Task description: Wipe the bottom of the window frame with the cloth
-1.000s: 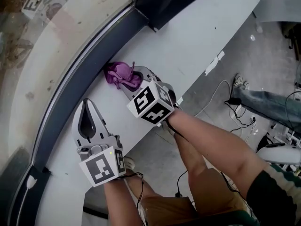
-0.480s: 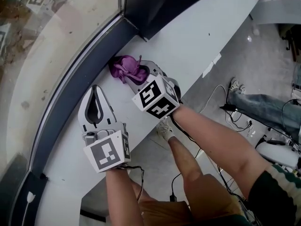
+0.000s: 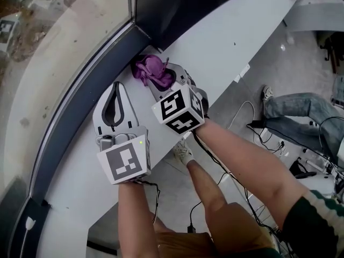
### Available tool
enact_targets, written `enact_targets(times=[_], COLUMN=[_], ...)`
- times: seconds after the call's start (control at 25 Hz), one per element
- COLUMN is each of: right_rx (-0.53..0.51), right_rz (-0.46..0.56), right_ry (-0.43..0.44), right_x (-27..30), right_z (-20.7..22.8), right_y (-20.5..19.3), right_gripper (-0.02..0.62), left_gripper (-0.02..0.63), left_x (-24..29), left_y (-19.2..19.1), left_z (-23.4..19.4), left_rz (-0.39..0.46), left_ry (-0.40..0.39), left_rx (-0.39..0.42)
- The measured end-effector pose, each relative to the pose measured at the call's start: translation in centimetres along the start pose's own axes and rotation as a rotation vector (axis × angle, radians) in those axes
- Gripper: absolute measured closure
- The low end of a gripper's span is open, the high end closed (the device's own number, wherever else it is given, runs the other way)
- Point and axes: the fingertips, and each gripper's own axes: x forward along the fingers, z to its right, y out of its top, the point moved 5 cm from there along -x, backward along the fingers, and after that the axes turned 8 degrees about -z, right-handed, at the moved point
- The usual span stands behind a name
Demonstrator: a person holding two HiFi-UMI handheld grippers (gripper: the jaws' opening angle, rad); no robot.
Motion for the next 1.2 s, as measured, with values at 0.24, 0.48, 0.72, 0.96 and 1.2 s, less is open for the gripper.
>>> enact_targets(times=[0.24, 0.48, 0.72, 0.96, 1.2], right_rx=[0.055, 0.106, 0.135, 0.136, 0.130], right_rz=[-0.021, -0.040, 0.002, 0.012, 0.005], right_ry=[-0.085, -0.119, -0.100, -0.083, -0.061], right_x=[-0.5, -0.8, -1.5, -1.4, -1.7], right_z=[2.5, 2.9, 2.7, 3.0, 2.3], right_y=[-1.0, -1.8, -1.1, -0.7, -1.6], right_gripper=[0.443, 0.443, 0.443, 0.443, 0.443], left_gripper=[0.603, 0.603, 0.603, 0.603, 0.603], left_x=[0.6, 0.6, 0.6, 0.7, 0.1], left_y=[0.6, 0.0, 0.7, 1.0, 0.6], left_z=[0.7, 1.2, 1.8, 2.5, 2.8], left_rz=[0.005, -0.020, -0.019, -0.007, -0.004], left_ry=[0.007, -0.002, -0.007, -0.011, -0.001], left_rx=[-0.002, 0.014, 0.022, 0.025, 0.036])
